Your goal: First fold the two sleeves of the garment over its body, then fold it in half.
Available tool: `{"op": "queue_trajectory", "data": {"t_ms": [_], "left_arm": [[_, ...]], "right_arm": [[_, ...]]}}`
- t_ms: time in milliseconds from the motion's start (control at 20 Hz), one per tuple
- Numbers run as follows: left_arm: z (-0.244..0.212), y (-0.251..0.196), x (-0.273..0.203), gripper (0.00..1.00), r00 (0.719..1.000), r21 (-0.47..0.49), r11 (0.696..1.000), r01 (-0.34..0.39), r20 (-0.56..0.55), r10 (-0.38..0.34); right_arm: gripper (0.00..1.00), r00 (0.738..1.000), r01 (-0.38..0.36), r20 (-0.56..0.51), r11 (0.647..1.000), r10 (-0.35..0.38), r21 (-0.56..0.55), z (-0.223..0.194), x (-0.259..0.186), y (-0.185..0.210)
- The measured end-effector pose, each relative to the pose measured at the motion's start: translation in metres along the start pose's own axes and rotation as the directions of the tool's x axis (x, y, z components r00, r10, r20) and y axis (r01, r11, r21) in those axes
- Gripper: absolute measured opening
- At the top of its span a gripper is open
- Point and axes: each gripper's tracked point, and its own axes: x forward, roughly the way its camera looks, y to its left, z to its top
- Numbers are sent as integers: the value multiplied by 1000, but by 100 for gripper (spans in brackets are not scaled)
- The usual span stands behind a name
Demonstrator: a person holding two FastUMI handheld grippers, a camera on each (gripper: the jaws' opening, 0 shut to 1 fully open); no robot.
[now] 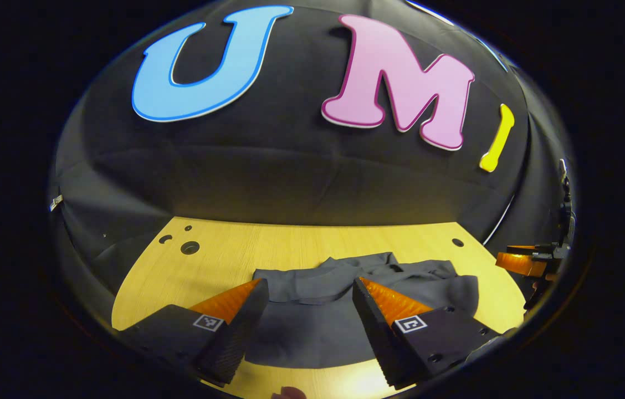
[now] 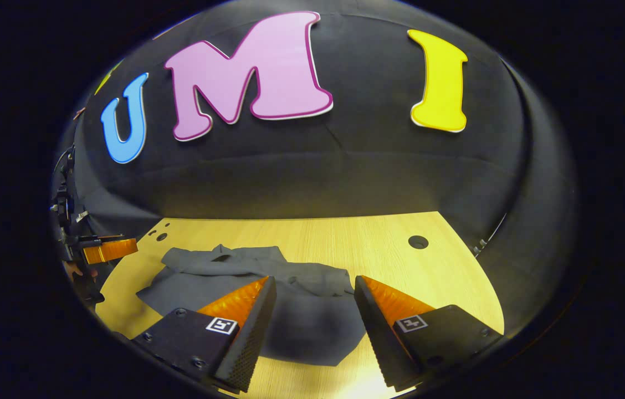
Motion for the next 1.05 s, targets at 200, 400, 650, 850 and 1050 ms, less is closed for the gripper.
{"op": "queue_trajectory", "data": {"t_ms": [200,400,650,850,1050], "left_arm": [[-2,-20,-44,96,999,17,999,42,30,-43],[-12,-44,-91,96,994,17,996,93,53,-94],[-26,-53,-133,95,993,13,995,98,59,-98],[-47,-50,-153,96,996,-27,996,90,24,-89],[-62,-47,-164,96,996,-8,996,87,3,-87]], "right_arm": [[93,998,-36,47,999,37,-7,6,-44,20],[94,992,-98,80,995,98,-7,5,-86,45],[94,990,-129,56,990,132,-54,-12,-117,60],[95,987,-146,64,989,147,-29,-16,-135,73],[95,987,-155,39,987,156,-35,-31,-144,78]]}}
